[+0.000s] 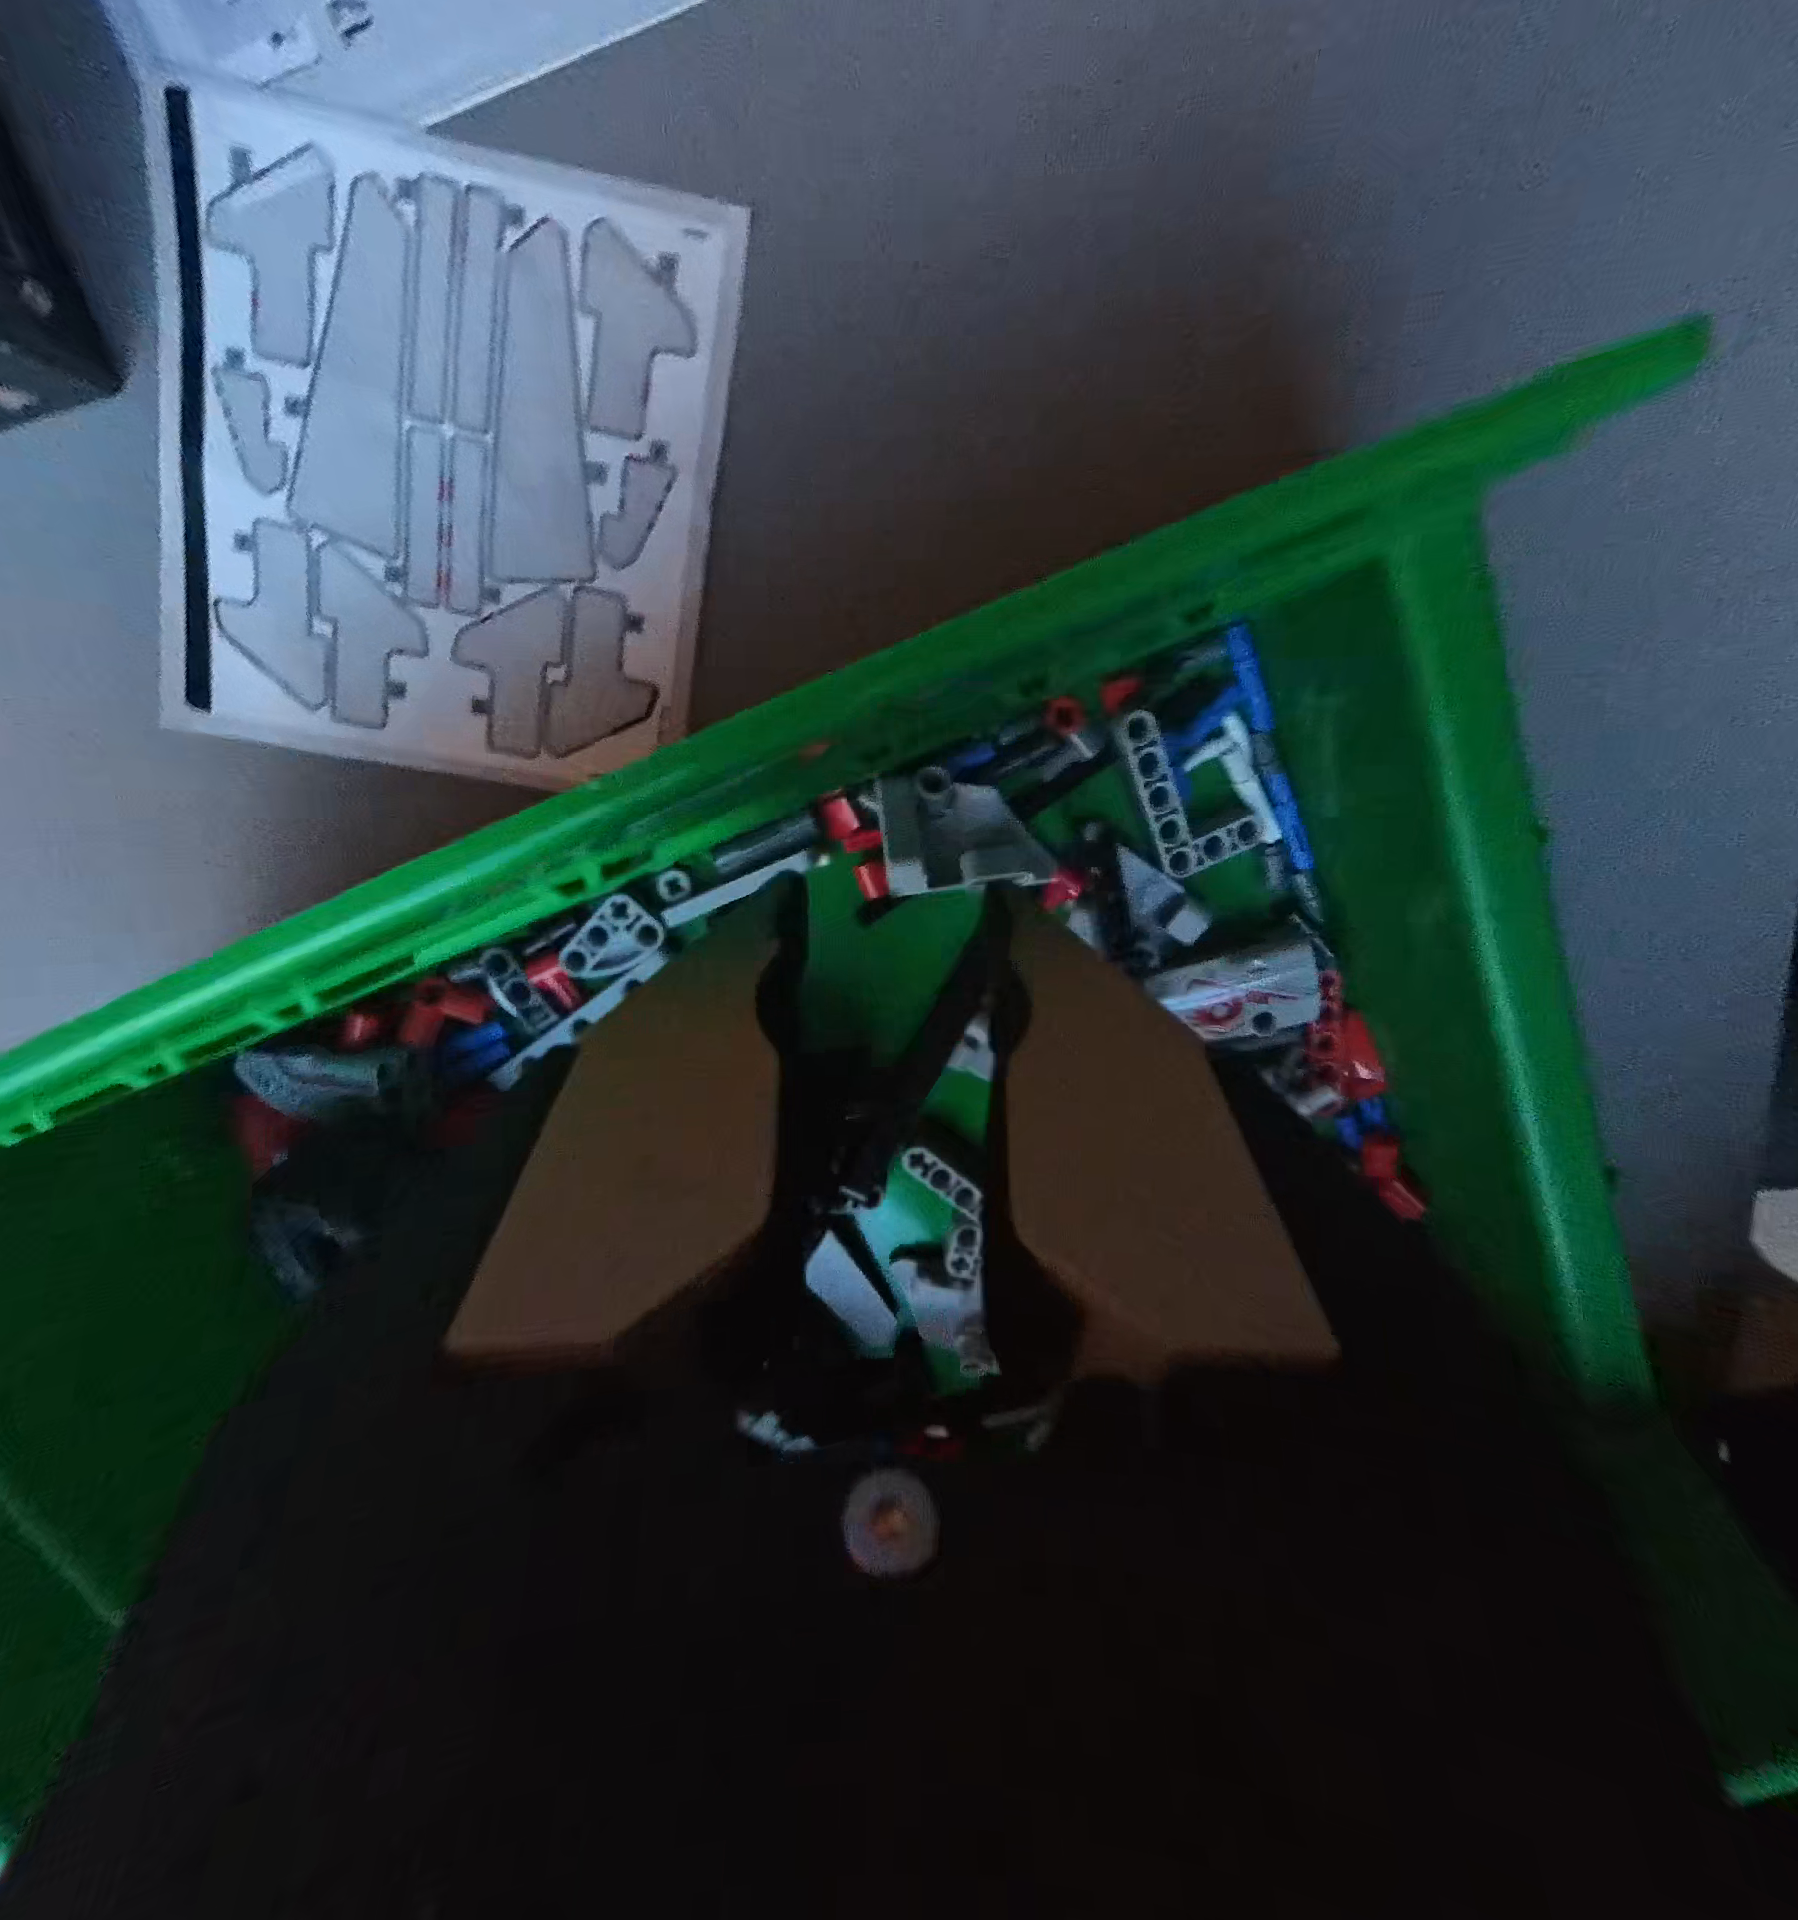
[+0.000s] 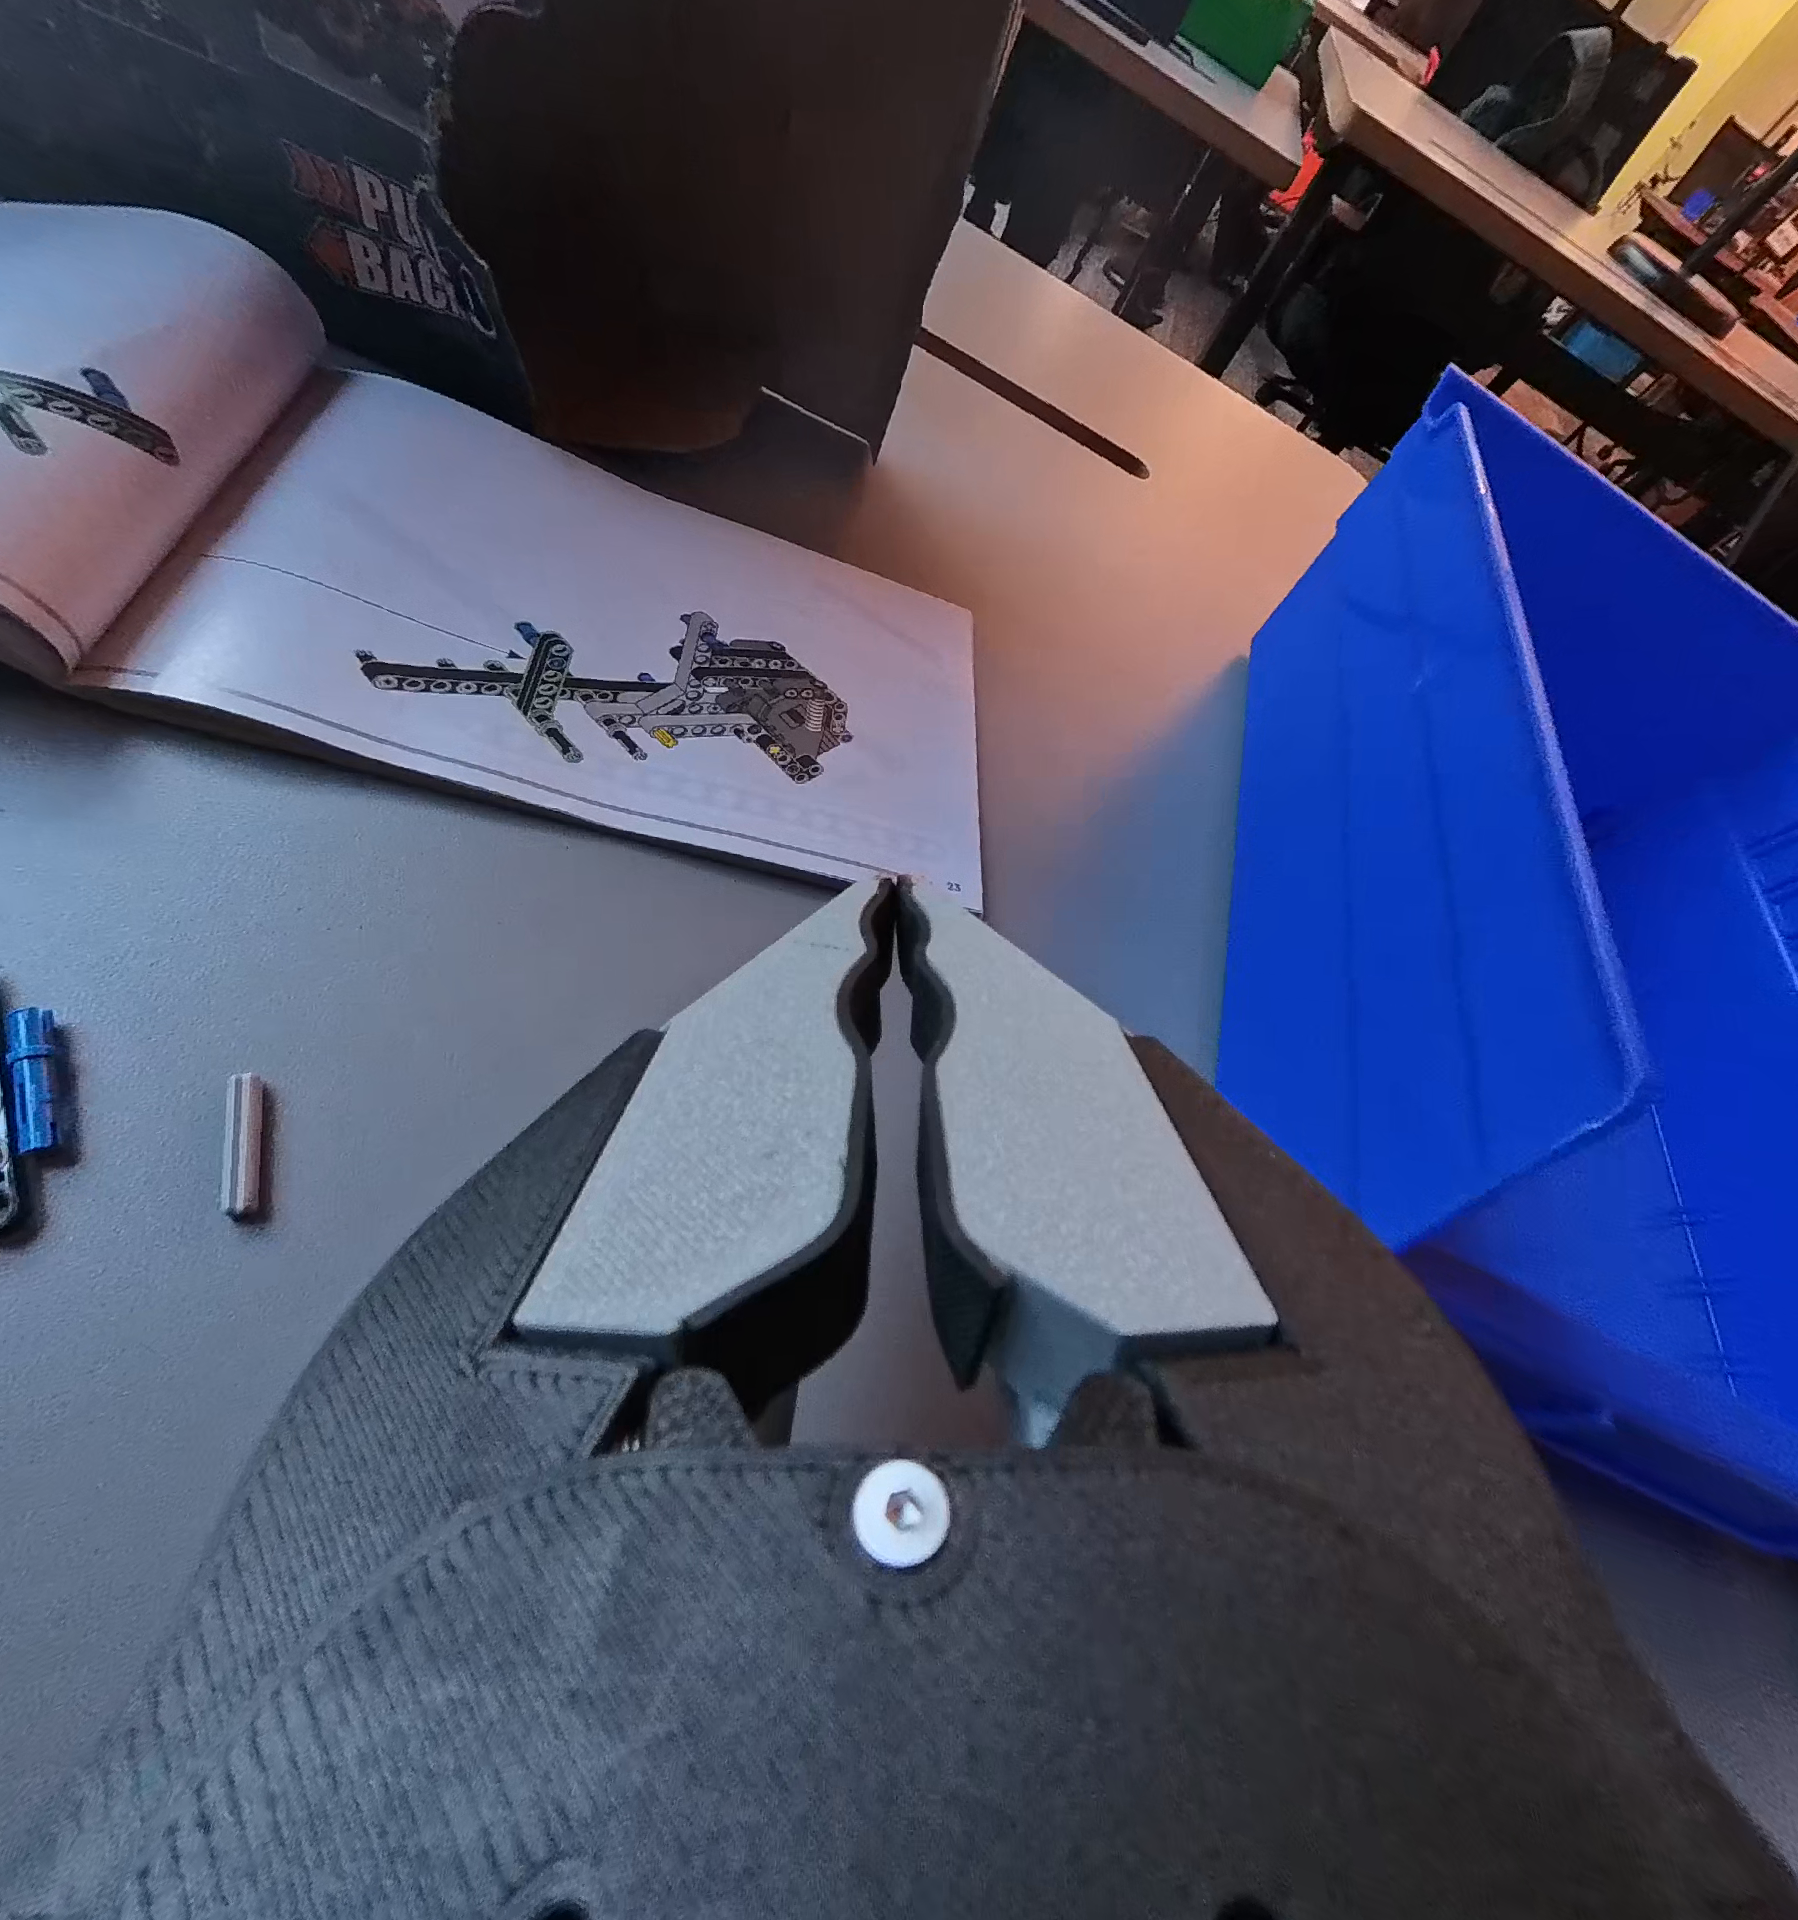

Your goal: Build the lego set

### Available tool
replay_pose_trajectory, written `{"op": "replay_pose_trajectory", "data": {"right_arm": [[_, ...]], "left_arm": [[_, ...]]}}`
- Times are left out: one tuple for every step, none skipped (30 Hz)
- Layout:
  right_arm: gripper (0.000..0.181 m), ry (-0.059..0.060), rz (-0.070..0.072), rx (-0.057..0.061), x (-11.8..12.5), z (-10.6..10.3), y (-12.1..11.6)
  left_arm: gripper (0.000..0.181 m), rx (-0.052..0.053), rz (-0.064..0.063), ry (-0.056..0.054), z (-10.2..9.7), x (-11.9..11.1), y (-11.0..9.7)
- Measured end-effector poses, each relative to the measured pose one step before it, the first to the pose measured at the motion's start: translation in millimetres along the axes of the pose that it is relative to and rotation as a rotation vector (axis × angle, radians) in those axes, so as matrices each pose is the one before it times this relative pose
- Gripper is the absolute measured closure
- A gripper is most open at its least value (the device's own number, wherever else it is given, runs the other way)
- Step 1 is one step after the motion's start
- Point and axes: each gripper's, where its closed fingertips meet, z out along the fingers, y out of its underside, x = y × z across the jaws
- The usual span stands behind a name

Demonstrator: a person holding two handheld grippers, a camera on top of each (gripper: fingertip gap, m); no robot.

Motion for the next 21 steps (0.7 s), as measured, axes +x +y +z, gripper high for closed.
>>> {"op": "replay_pose_trajectory", "data": {"right_arm": [[0.181, 0.0003, -0.0017, -0.0007, -0.01, 0.09, 0.07], [0.181, 0.0018, -0.0021, -0.0026, -0.05, 0.18, 0.35], [0.181, 0.0016, -0.0032, -0.0034, -0.08, 0.3, 0.34], [0.181, 0.0013, -0.0041, -0.004, -0.23, 0.4, 0.39], [0.181, 0.0013, -0.0049, -0.0031, -0.47, 0.32, 0.32], [0.181, 0.0016, -0.0053, -0.002, -0.3, 0.18, 0.19], [0.181, 0.0013, -0.004, -0.0013, -0.25, 0.22, 0.06], [0.181, 0.0006, -0.0019, -0.0025, 0.0, 0.25, 0.27], [0.181, 0.0, -0.0006, -0.0024, -0.09, 0.33, 0.37], [0.181, -0.0004, -0.0003, -0.0017, -0.09, 0.17, 0.18], [0.181, 0.0001, -0.0001, -0.0006, 0.15, 0.11, 0.06], [0.181, 0.0, -0.0001, -0.0001, 0.0, 0.12, -0.05], [0.181, -0.0002, 0.0, -0.0005, 0.06, 0.17, 0.12], [0.181, 0.0002, -0.0004, 0.0003, 0.05, 0.02, -0.04], [0.181, -0.0001, -0.0003, 0.0002, -0.05, -0.06, -0.01], [0.181, 0.0006, -0.0008, 0.0003, 0.01, -0.01, -0.09], [0.181, 0.001, -0.001, 0.0004, -0.02, -0.03, -0.01], [0.181, 0.0008, -0.0003, 0.0002, 0.0, -0.02, -0.07], [0.181, 0.0007, -0.0001, 0.0008, 0.09, -0.19, -0.11], [0.181, 0.0007, 0.0003, 0.0007, 0.09, -0.07, -0.03], [0.181, 0.0007, 0.0008, 0.0005, 0.14, -0.05, -0.1]], "left_arm": [[0.147, 0.012, 0.0517, 0.0128, 2.4, 6.85, -2.61], [0.147, 0.0041, 0.0582, 0.0271, 5.14, 8.15, -0.98], [0.148, -0.0256, 0.0495, 0.0556, 6.51, 11.7, 4.87], [0.148, -0.0447, 0.0324, 0.0711, 7.56, 13.14, 5.93], [0.151, -0.03, 0.012, 0.0281, 4.81, 5.97, 4.32], [0.158, 0.0055, 0.0099, 0.0088, 0.59, 1.92, -0.72], [0.159, -0.0253, -0.0136, -0.003, 2.39, -0.91, 5.32], [0.165, 0.0079, -0.0243, 0.0013, -0.68, -2.72, -0.32], [0.168, -0.0212, -0.0323, -0.0042, 0.22, -3.89, 3.48], [0.169, -0.0223, -0.0439, 0.0064, -1.33, -2.32, 3.45], [0.169, -0.0305, -0.037, 0.0005, -1.19, -2.49, 5.3], [0.169, -0.0273, -0.0316, -0.0108, -1.54, -3.68, 6.0], [0.169, -0.0151, -0.0117, -0.0093, -1.13, -2.1, 6.26], [0.169, -0.0042, 0.0089, -0.0132, -1.62, -1.62, 3.87], [0.168, 0.007, 0.0189, -0.0203, -3.41, -1.64, 3.25], [0.168, 0.019, 0.016, -0.0348, -5.9, -2.62, 0.81], [0.169, 0.0249, 0.0047, -0.0465, -7.3, -5.08, 0.97], [0.169, 0.0299, -0.0031, -0.0342, -8.61, -3.5, 0.1], [0.169, 0.0378, -0.006, -0.0261, -8.64, -2.54, -1.82], [0.168, 0.0445, -0.0069, -0.04, -8.72, -5.52, -3.13], [0.165, 0.0461, -0.013, -0.0665, -8.9, -10.84, -3.17]]}}
